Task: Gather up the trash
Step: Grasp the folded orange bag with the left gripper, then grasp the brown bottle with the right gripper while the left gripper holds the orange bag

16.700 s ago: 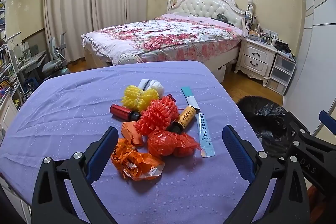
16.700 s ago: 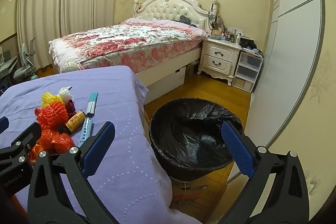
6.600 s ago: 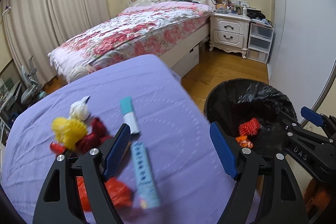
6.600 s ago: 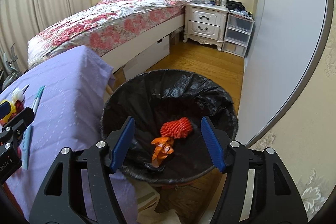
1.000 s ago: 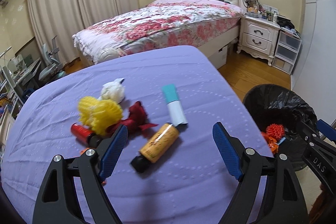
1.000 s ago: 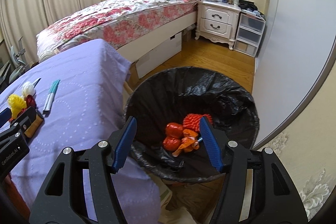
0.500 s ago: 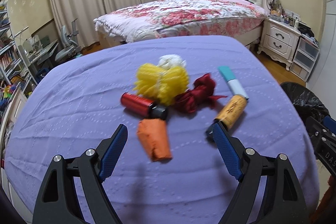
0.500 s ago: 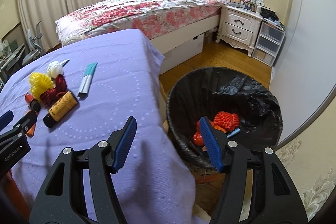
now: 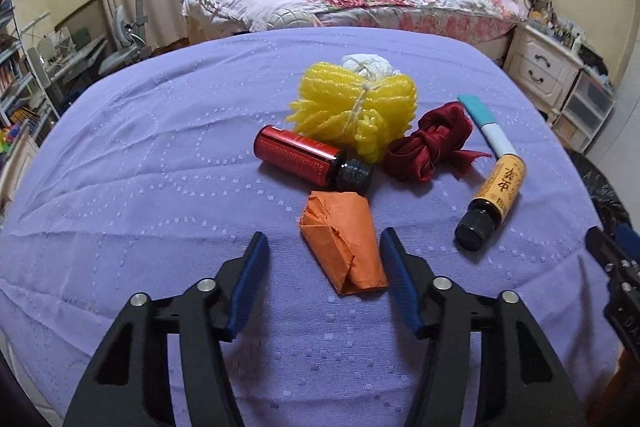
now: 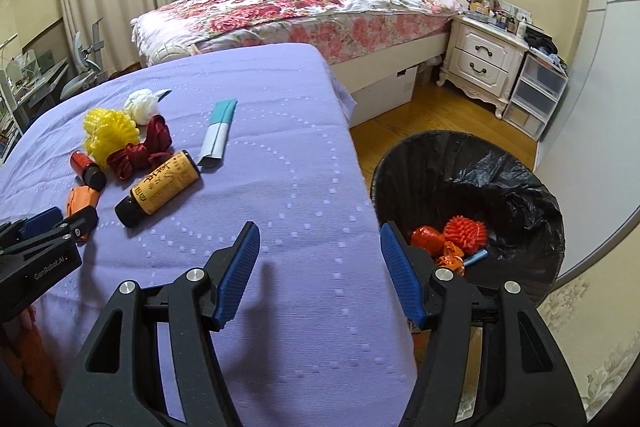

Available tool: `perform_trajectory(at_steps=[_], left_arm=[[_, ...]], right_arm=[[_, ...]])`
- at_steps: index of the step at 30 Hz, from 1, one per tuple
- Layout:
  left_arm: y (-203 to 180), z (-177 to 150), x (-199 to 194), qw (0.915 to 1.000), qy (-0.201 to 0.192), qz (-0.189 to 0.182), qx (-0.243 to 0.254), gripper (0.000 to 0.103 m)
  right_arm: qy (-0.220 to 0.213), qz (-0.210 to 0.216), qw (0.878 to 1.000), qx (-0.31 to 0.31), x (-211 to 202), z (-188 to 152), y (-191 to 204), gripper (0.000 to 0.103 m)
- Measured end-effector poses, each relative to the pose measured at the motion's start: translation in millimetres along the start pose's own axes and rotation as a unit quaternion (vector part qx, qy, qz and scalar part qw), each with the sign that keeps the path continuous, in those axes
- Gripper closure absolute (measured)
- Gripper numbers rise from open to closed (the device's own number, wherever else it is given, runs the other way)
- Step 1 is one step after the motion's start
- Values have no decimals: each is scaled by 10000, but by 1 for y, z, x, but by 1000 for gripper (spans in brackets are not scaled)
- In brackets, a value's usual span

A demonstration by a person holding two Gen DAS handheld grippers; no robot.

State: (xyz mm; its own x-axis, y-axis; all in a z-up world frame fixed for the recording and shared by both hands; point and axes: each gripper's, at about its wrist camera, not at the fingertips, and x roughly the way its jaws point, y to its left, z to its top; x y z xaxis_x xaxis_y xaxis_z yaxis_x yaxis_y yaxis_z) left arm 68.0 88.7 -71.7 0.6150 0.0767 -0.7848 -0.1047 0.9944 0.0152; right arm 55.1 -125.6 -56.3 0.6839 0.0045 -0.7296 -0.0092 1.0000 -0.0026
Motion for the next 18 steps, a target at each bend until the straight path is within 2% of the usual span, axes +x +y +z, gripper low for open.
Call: perform_trajectory(at_steps=[4, 9, 18], left_arm=[[3, -2, -2, 9999, -86, -5, 106, 69], [19, -6, -6, 9999, -97, -128, -41, 69], [43, -9, -15, 9997, -186, -9, -156, 70]], right_arm=[[9, 34, 10000, -75, 1, 1, 8, 41], [26, 115, 9998, -141, 2, 2, 15, 41], [88, 386, 9989, -255, 4, 8, 37, 41]])
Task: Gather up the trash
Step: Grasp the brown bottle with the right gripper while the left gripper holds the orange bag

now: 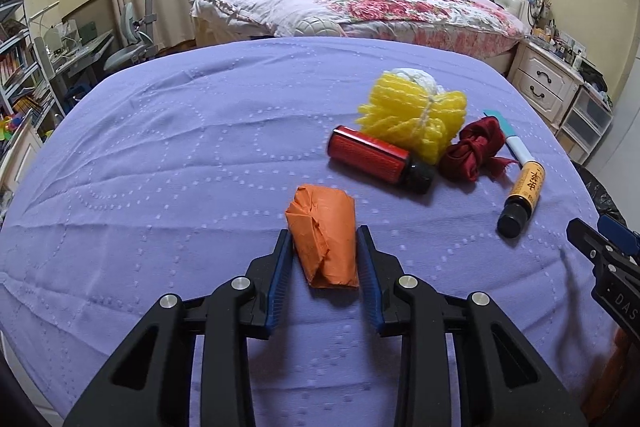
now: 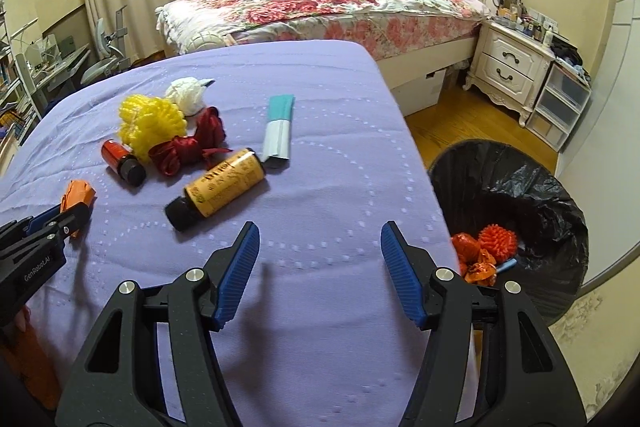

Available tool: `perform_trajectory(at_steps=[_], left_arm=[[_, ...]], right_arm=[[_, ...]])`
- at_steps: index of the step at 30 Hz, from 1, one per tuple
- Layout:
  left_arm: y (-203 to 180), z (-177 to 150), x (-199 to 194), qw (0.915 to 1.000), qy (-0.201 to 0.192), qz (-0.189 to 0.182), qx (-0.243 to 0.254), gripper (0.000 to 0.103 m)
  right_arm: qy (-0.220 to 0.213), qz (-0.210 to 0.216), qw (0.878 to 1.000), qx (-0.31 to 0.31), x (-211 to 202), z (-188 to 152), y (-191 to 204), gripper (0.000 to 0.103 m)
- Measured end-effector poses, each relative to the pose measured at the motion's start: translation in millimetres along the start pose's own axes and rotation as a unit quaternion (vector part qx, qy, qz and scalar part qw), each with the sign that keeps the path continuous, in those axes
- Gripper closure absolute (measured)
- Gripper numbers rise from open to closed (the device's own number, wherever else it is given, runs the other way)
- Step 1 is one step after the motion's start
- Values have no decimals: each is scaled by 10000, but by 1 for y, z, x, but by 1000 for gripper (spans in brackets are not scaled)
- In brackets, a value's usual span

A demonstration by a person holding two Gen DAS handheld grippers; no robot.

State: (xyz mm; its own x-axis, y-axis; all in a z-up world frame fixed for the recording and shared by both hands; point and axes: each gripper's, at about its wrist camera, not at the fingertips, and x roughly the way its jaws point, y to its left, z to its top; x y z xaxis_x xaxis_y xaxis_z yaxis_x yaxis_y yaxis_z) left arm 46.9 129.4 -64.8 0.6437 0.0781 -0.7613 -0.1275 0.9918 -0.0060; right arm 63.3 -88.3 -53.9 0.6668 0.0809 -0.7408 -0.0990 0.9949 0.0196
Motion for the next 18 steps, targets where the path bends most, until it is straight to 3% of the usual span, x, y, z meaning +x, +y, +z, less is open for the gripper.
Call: perform_trajectory(at_steps=[5, 11, 18], left_arm=[[13, 0, -6, 9999, -106, 120, -44, 70], [31, 1, -10, 9994, -206, 244, -136, 70], [41, 1, -6, 9993, -132, 211, -262, 70]], right_arm=[[-66, 178, 9998, 12, 0, 11, 14, 34], [-72, 332, 9994, 42, 6, 24, 31, 34], [171, 199, 9996, -55, 28, 24, 46, 33]])
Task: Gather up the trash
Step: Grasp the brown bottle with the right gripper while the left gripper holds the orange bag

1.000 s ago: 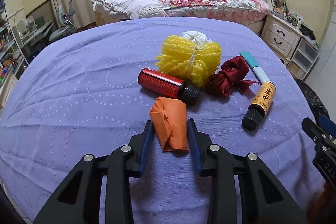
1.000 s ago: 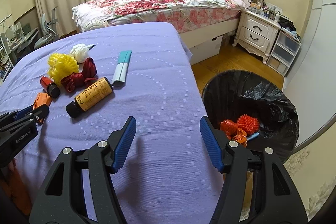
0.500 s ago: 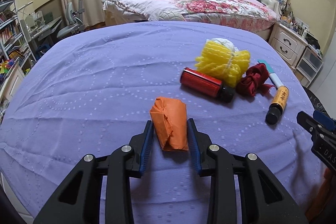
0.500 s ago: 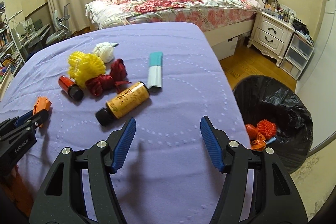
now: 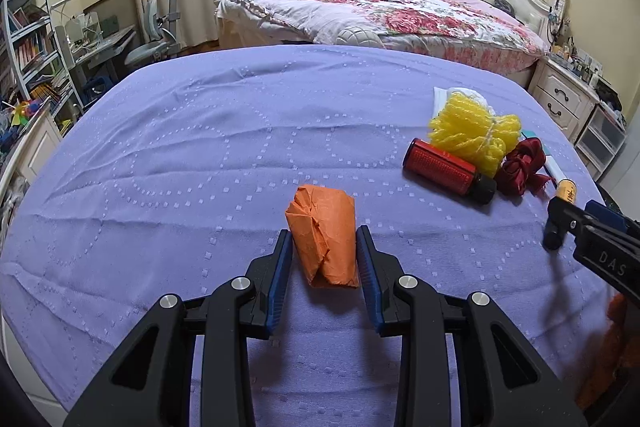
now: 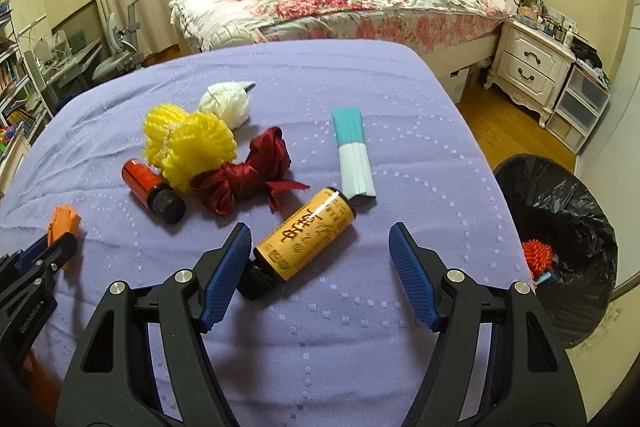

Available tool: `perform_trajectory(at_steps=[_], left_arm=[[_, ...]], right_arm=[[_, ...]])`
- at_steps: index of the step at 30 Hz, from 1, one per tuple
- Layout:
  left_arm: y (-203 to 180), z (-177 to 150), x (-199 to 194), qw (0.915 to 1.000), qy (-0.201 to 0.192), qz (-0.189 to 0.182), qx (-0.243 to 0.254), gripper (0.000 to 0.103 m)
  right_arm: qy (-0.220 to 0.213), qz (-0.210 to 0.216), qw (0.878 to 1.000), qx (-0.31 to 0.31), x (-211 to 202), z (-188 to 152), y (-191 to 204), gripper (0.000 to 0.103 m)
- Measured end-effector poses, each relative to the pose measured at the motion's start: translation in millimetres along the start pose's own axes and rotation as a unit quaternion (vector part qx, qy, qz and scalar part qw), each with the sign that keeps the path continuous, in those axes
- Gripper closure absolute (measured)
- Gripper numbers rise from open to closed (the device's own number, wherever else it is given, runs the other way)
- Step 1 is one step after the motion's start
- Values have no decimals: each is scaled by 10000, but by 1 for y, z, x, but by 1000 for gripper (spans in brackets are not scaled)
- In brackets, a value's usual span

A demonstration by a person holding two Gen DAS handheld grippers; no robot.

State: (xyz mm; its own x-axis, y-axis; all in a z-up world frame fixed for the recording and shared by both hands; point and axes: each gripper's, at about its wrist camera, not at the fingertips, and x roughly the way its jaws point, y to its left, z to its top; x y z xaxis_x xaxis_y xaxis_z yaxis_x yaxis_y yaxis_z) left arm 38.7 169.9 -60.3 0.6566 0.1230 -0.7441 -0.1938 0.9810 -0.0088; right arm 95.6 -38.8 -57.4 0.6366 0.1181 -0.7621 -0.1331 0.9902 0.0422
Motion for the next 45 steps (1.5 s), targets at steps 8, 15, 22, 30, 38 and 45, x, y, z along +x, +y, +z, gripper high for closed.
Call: perform_trajectory(at_steps=[8, 15, 22, 30, 38, 45], left_arm=[[3, -2, 2, 9999, 15, -99, -71, 70], [4, -2, 3, 9999, 7, -127, -78, 70], [5, -2, 3, 9999, 6, -124, -79, 70], [4, -4, 1, 9999, -98, -53, -3, 70], [-5, -6, -7, 9997, -230, -65, 68, 70], [-25, -11, -15, 9992, -279, -198, 218, 70]], right_arm=[[48, -77, 10000, 30, -3, -9, -9, 33], [36, -84, 10000, 5, -2, -8, -8, 39], [28, -4, 9999, -159, -1, -7, 0, 61], [74, 173, 9996, -211, -6, -14, 3, 80], [6, 189, 9996, -233, -18, -26, -3, 80], [-85, 154, 9997, -143, -28, -32, -18, 80]])
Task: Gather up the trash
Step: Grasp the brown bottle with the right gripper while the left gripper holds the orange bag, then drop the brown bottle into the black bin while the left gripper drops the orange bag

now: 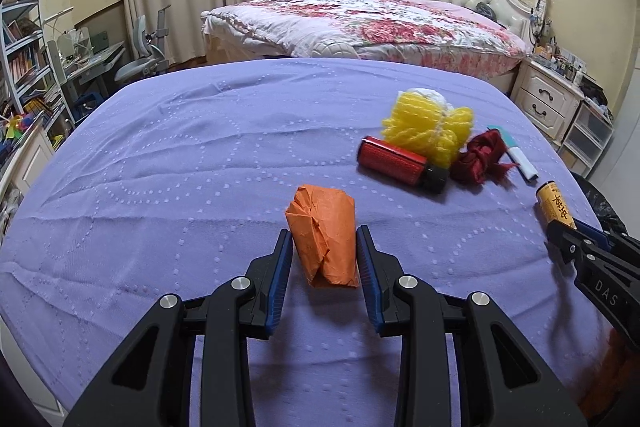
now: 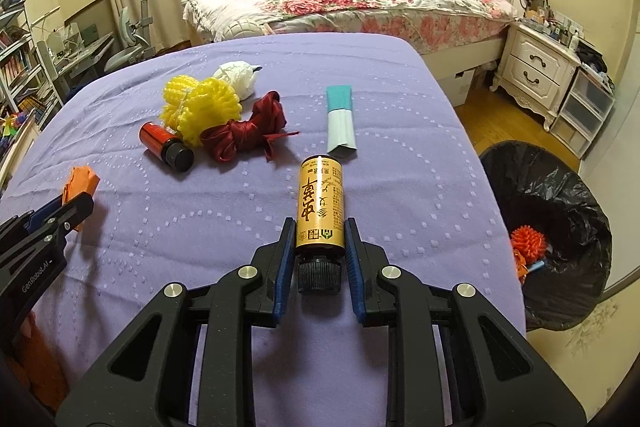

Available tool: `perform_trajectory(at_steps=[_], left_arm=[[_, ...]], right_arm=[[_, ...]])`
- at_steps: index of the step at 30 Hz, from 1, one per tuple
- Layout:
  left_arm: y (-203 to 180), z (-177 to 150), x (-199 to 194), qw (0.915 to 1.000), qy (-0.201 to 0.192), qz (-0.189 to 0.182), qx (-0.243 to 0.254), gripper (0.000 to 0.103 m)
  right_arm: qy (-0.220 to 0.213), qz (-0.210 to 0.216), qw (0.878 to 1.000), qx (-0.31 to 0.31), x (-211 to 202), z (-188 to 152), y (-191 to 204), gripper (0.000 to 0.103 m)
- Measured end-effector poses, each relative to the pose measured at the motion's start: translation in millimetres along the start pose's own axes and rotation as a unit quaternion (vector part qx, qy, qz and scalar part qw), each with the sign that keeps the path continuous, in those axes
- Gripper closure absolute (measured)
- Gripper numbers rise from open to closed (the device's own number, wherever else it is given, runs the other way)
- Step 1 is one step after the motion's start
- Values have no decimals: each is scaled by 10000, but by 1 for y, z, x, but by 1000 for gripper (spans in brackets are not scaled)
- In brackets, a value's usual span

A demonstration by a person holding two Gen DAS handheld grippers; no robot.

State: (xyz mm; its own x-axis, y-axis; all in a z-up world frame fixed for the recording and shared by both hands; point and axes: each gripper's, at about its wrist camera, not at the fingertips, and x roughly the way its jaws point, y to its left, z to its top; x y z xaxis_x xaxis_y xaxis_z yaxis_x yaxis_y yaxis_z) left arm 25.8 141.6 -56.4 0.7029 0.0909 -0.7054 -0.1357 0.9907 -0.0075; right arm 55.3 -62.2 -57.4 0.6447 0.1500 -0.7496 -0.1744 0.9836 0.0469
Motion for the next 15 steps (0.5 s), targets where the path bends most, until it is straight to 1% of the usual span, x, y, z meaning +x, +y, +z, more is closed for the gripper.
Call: perform_trajectory(at_steps=[6, 15], left_arm=[[-26, -1, -4, 9997, -27, -114, 234, 70], [-69, 2, -7, 9975, -91, -368, 589, 70]], right_arm=[[-102, -53, 9998, 130, -10, -5, -16, 80], [-265, -238, 9985, 416, -27, -10, -54, 80]])
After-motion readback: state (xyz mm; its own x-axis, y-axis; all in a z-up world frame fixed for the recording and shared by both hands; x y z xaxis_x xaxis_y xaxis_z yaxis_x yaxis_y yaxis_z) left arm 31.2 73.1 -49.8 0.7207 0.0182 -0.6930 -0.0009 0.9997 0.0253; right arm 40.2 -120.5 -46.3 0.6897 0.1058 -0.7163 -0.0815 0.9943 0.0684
